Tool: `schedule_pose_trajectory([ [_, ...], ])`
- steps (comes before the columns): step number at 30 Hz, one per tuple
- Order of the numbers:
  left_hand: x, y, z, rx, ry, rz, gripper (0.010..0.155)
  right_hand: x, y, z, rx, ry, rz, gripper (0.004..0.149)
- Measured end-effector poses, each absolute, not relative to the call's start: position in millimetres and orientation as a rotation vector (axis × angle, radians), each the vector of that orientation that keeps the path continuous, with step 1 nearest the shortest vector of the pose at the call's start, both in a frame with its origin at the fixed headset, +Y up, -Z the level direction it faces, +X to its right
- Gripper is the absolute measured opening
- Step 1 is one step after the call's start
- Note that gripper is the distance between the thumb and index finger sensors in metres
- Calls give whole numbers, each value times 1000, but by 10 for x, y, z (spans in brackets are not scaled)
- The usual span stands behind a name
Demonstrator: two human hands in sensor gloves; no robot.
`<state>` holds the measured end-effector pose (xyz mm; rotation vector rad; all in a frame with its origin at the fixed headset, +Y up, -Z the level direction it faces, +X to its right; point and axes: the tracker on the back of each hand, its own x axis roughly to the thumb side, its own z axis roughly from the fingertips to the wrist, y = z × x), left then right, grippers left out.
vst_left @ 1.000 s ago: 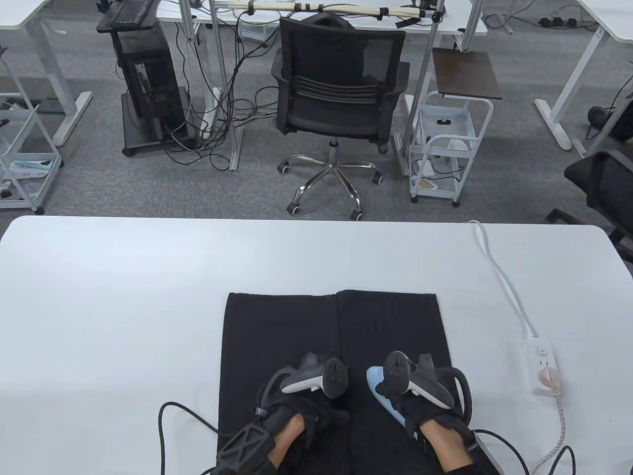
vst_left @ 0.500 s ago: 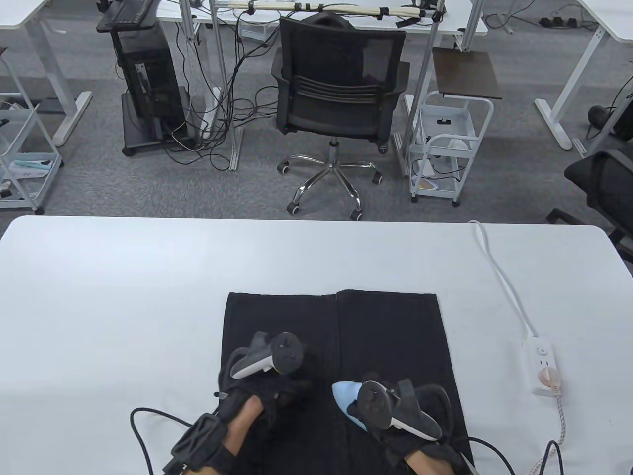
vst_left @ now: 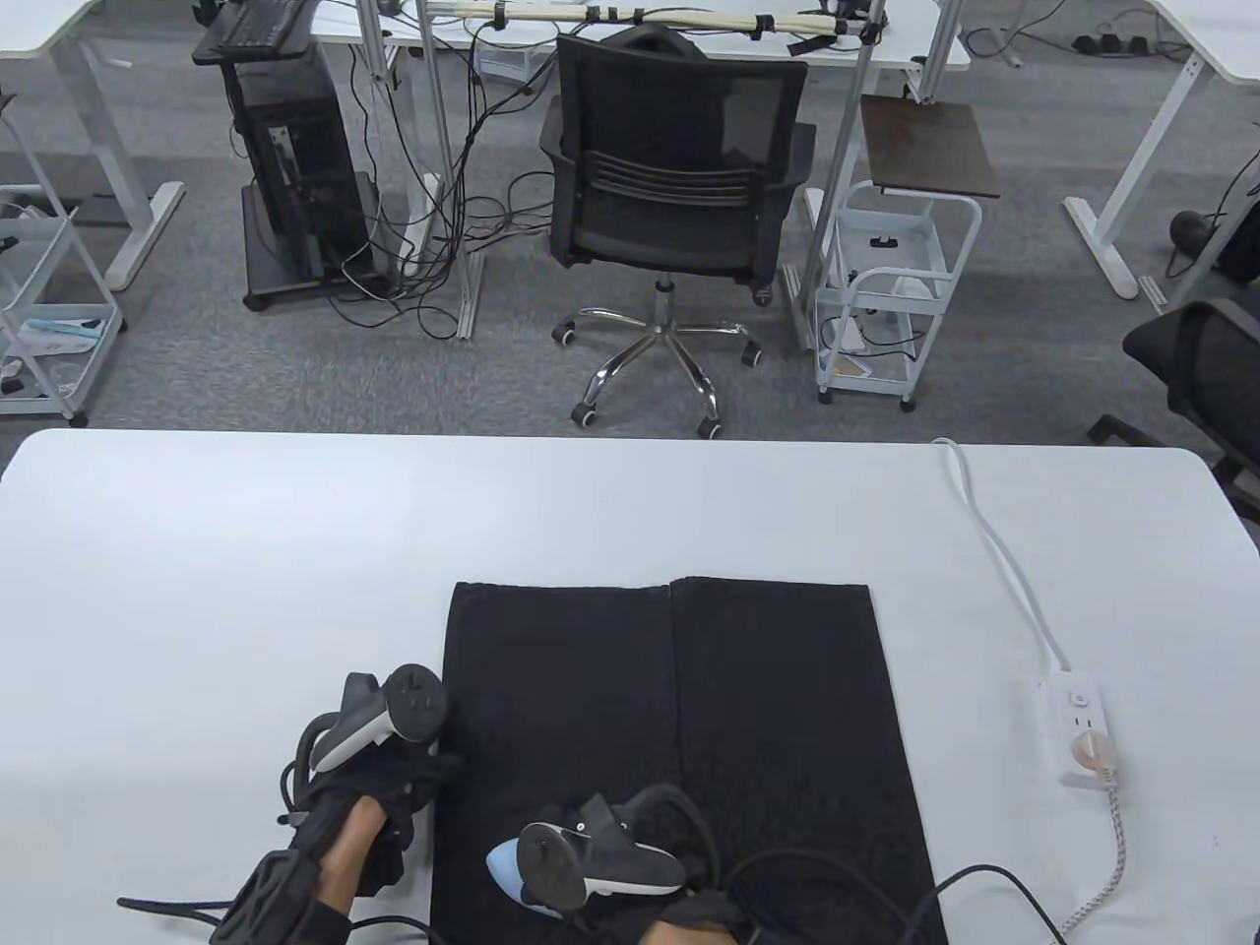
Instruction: Iron trousers with electric iron on table
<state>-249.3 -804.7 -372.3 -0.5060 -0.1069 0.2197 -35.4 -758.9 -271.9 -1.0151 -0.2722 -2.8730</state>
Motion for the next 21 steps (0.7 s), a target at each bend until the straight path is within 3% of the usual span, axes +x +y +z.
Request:
schedule_pose_trajectory([
  [6,-2505,-8063,-3734,-539,-91,252,83,-524,-7573,-3110,-925,-289,-2895,62],
  [16,-2513,-8069,-3722,-539,-87,260,83,-680,-7533,-4429,-509,-349,-3023,61],
  [21,-2514,-8070,-3721,-539,-86,261,83,-580,-7532,-4845,-295,-368,-3089,61],
])
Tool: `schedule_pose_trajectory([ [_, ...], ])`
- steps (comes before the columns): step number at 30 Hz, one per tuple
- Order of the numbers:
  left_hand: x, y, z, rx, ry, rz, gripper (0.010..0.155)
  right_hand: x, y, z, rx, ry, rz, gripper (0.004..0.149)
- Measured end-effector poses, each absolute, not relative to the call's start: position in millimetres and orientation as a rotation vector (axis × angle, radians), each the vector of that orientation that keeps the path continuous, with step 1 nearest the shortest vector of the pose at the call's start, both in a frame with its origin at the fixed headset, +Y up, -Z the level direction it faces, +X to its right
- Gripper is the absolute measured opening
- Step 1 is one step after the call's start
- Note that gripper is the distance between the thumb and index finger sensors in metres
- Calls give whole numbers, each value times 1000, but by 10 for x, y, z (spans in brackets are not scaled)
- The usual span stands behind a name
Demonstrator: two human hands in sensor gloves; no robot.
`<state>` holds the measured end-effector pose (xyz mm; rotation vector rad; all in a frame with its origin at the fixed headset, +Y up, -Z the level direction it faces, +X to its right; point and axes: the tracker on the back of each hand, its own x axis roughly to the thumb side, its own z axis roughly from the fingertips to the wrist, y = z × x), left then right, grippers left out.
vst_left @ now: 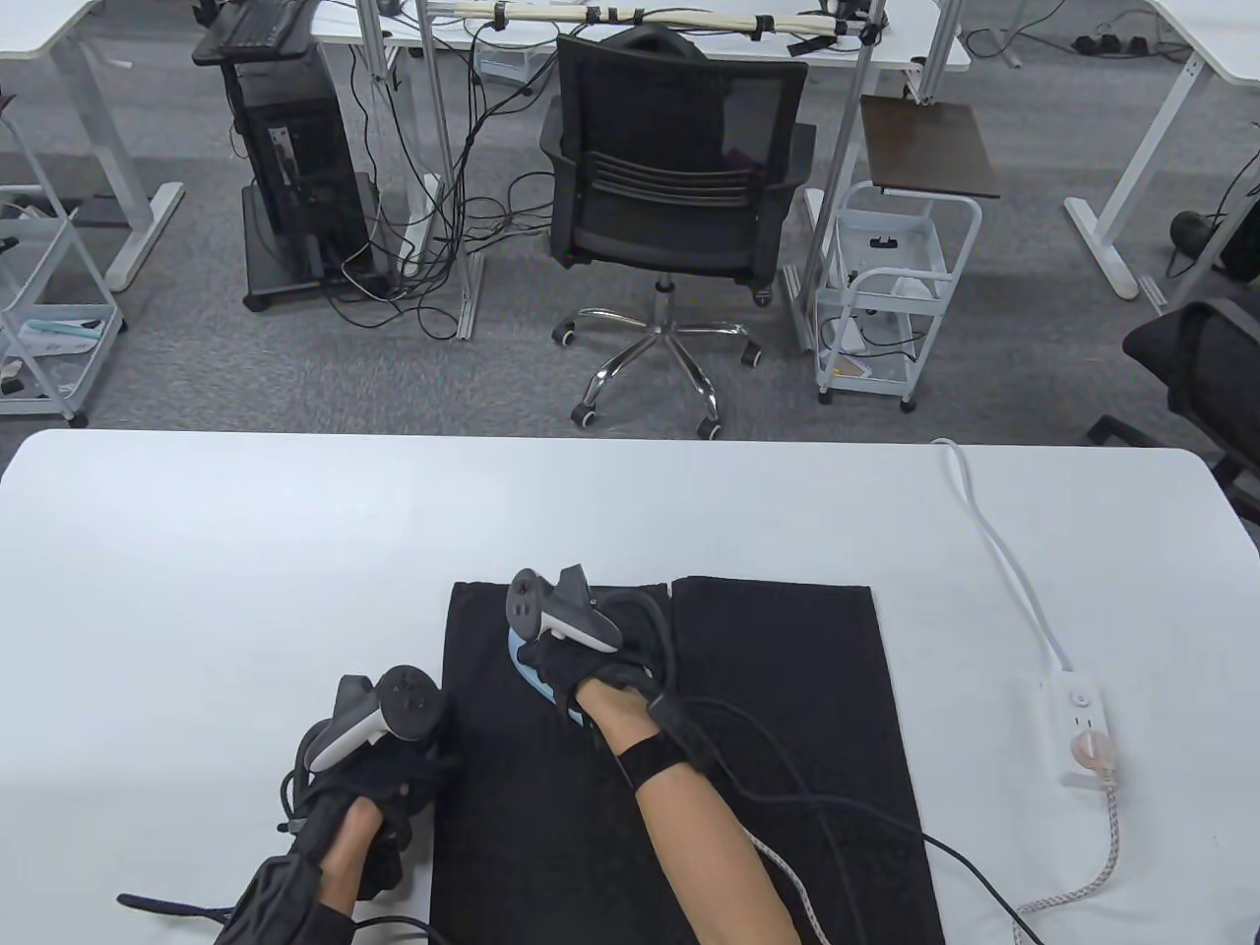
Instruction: Iron trousers with electric iron on table
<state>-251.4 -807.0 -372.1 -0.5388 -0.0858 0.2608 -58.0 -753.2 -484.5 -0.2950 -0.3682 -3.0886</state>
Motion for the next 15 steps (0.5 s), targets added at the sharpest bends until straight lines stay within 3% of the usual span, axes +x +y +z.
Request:
schedule_pose_trajectory([
  [7,-2516,-8072,-3720,-542,-88,262,83,-555,-7542,-4755,-241,-384,-3096,61],
  [15,-2518,-8074,-3716,-539,-86,264,83,-505,-7551,-4119,-450,-422,-3053,60],
])
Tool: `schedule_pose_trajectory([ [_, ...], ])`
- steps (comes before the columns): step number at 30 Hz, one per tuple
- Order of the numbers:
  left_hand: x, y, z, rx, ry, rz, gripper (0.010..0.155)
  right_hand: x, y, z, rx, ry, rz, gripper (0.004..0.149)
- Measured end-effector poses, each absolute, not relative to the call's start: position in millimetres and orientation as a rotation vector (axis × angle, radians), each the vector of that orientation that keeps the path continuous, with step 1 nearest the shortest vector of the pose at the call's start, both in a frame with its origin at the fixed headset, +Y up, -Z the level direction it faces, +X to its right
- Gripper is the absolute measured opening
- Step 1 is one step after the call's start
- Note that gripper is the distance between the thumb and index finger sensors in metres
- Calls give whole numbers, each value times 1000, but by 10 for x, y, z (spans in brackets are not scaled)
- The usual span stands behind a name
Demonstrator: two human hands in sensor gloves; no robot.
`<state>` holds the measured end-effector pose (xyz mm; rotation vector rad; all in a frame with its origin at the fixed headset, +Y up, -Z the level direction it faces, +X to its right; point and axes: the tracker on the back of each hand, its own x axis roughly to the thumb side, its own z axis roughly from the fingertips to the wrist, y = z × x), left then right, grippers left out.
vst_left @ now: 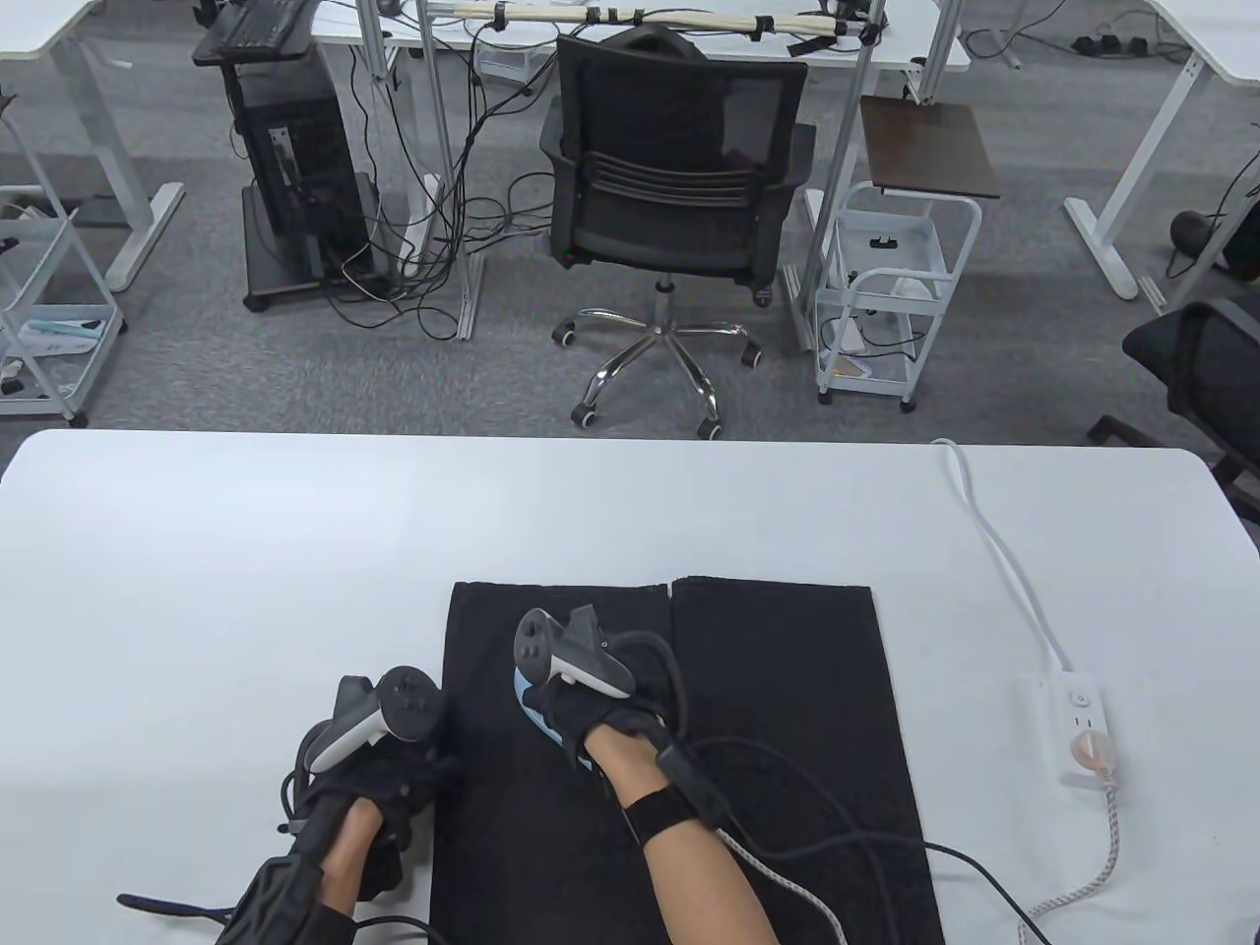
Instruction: Iron trousers with electric iron on table
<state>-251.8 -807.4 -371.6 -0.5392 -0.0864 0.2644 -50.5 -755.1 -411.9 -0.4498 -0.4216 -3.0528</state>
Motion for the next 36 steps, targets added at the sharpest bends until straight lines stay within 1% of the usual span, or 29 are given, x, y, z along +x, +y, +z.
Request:
schedule_pose_trajectory([
  [5,-2519,-8080,-3705,-536,-82,271,83,-476,-7559,-3509,-684,-439,-2985,59],
  [12,-2524,-8083,-3702,-540,-82,274,83,-440,-7571,-2776,-896,-419,-2905,59],
  [15,-2524,-8083,-3702,-540,-82,274,83,-438,-7572,-2706,-893,-386,-2908,60],
  [18,-2524,-8083,-3702,-540,-82,274,83,-429,-7577,-2743,-897,-391,-2935,60],
  [19,-2525,-8083,-3702,-540,-82,274,83,-439,-7579,-2780,-871,-359,-2952,60],
  [21,-2527,-8080,-3700,-549,-85,276,83,-472,-7576,-2922,-834,-357,-2964,60],
  [24,-2530,-8082,-3695,-550,-85,279,83,-542,-7573,-3283,-731,-343,-3006,60],
  [25,-2529,-8082,-3696,-549,-85,278,83,-569,-7569,-3494,-681,-343,-3024,60],
  [26,-2529,-8082,-3696,-549,-85,278,83,-576,-7567,-3568,-662,-344,-3030,60],
  [28,-2528,-8082,-3696,-550,-86,279,83,-597,-7560,-3935,-557,-345,-3061,60],
  [32,-2527,-8084,-3697,-547,-84,280,83,-616,-7546,-4497,-367,-352,-3105,60],
  [34,-2525,-8085,-3698,-547,-84,281,83,-616,-7540,-4716,-306,-358,-3114,60],
  [36,-2526,-8084,-3701,-547,-84,281,83,-609,-7538,-4832,-264,-362,-3122,60],
])
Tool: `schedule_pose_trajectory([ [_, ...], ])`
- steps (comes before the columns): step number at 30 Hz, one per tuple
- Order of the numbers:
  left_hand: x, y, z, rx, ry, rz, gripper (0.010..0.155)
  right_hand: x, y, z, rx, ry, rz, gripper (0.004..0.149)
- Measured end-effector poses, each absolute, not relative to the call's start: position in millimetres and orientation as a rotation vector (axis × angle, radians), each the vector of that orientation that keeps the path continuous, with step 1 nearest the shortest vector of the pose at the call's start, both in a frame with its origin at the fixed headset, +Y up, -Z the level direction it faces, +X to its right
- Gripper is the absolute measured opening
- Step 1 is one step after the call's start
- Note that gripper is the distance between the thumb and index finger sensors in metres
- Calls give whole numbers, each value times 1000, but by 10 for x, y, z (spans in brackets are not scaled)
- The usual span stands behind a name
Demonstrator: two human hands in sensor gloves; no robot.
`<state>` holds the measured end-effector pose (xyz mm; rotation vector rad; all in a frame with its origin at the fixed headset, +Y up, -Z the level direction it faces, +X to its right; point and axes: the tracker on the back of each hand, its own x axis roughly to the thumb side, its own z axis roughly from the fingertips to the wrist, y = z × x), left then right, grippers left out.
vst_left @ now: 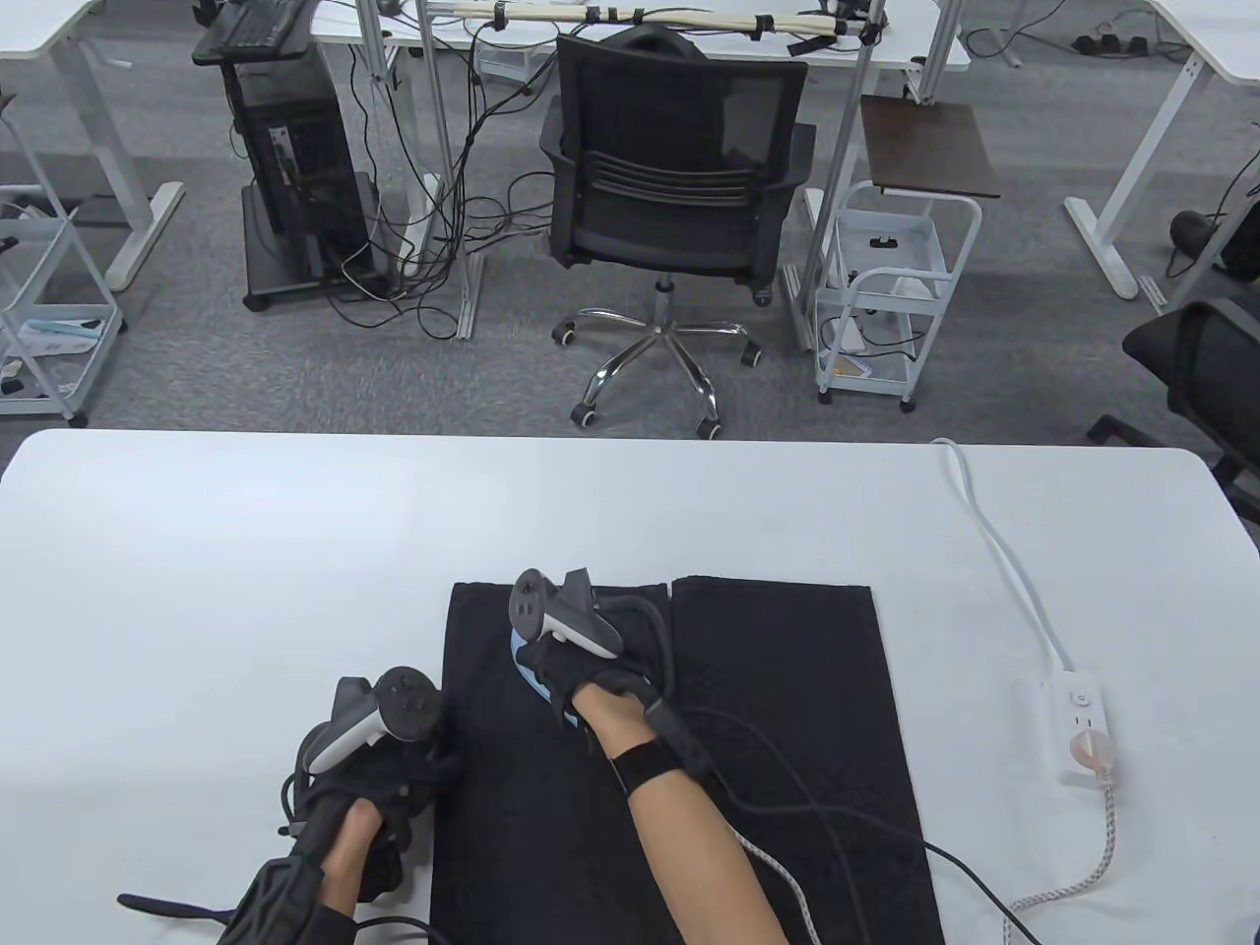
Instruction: Iron trousers with electric iron on table
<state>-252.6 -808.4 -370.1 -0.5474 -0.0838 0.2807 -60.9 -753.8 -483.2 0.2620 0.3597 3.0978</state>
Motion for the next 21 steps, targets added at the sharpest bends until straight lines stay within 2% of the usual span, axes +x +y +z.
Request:
schedule_pose_trajectory([
  [4,-2523,-8085,-3702,-548,-83,281,83,-595,-7535,-4938,194,379,3091,60],
  [10,-2522,-8087,-3701,-547,-81,282,83,-582,-7538,-4825,209,400,3102,60],
  [14,-2523,-8089,-3701,-547,-80,282,83,-552,-7547,-4570,341,416,3104,59],
  [21,-2526,-8092,-3699,-546,-80,283,83,-482,-7567,-3835,630,454,3082,59],
])
